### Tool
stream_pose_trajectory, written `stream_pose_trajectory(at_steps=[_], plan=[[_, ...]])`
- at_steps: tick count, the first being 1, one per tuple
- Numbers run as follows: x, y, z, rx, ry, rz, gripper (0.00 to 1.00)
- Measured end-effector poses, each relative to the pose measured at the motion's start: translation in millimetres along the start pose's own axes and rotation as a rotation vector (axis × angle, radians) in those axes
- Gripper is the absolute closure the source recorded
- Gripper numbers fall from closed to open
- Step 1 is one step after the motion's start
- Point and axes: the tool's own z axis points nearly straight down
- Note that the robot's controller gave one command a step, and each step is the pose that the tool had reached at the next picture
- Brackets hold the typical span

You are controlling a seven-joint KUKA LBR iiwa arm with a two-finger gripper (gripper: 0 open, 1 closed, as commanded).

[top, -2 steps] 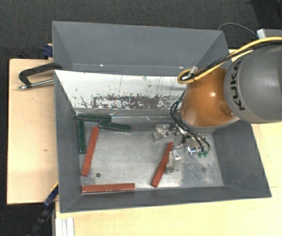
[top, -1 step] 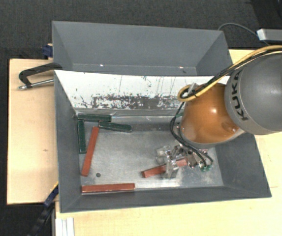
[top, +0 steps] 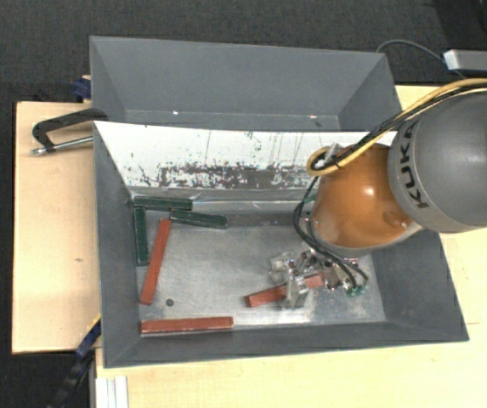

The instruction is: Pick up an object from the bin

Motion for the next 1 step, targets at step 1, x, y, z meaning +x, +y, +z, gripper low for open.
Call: stream_pose_trajectory(at_steps=[1], plan=[[-14.4, 55.0, -183.6, 0.001, -0.012, 0.047, 1.00]])
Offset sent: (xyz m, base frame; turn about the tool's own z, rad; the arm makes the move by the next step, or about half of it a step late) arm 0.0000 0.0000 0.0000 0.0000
